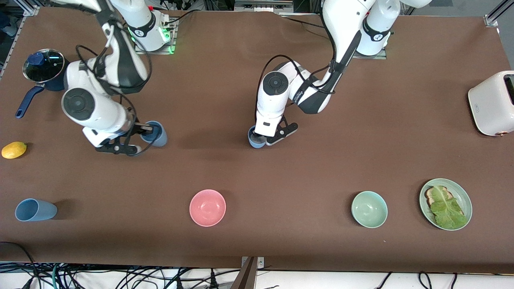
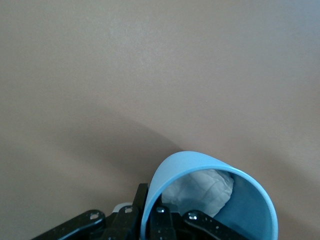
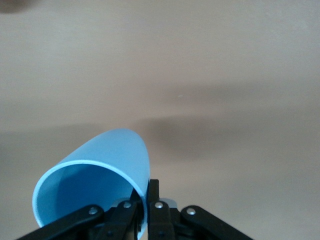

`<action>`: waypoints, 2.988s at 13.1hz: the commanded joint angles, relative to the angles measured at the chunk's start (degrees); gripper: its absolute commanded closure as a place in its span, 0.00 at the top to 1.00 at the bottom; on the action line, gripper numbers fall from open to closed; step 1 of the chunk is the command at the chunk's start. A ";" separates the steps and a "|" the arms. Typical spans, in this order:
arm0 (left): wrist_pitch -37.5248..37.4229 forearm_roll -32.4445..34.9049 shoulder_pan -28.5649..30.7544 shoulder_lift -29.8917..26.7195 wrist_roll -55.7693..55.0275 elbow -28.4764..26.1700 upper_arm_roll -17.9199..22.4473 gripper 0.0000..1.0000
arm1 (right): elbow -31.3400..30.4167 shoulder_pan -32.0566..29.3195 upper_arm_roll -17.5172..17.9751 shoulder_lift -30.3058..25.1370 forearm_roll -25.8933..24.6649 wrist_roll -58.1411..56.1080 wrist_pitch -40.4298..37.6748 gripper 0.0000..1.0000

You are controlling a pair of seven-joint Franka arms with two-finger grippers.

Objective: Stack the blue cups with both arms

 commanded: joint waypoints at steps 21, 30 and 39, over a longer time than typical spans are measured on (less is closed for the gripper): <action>-27.28 1.09 11.21 -13.38 8.47 6.32 0.59 0.89 | 32.98 21.91 -0.46 18.23 5.22 29.98 -10.36 0.00; -39.40 -0.58 31.69 -19.81 50.12 9.99 0.68 0.96 | 34.30 26.14 -0.47 22.02 5.21 35.97 -4.56 0.00; -44.96 0.12 44.55 -23.67 81.28 13.97 1.29 0.99 | 35.27 26.93 -0.47 23.77 4.95 37.11 -4.20 0.00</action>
